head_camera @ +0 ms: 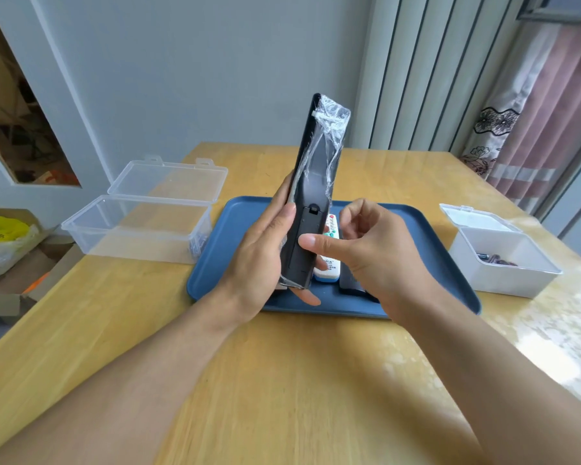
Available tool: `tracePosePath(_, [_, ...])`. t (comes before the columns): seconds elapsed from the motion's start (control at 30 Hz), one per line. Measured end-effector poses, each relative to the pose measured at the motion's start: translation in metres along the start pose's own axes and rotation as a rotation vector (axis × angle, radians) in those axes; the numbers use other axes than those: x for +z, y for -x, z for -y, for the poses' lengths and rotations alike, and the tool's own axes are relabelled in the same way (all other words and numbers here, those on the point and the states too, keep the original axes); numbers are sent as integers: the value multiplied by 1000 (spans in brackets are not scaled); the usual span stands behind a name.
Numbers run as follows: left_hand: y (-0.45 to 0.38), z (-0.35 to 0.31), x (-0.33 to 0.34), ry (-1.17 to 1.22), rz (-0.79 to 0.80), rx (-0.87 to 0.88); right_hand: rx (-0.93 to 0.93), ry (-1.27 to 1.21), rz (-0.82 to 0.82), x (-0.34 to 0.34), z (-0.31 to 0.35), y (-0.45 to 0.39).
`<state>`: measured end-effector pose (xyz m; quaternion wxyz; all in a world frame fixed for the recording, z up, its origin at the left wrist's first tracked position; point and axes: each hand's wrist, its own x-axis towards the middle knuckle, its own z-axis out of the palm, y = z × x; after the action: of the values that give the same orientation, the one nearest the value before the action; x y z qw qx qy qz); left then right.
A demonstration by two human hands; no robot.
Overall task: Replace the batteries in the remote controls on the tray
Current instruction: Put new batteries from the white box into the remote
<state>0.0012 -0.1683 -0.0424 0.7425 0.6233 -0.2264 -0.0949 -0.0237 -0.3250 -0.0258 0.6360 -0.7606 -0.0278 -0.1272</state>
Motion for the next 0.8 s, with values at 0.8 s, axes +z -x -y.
tracePosePath(0.8, [-11, -20, -23, 289, -482, -293, -771, 757, 59, 24, -25, 4])
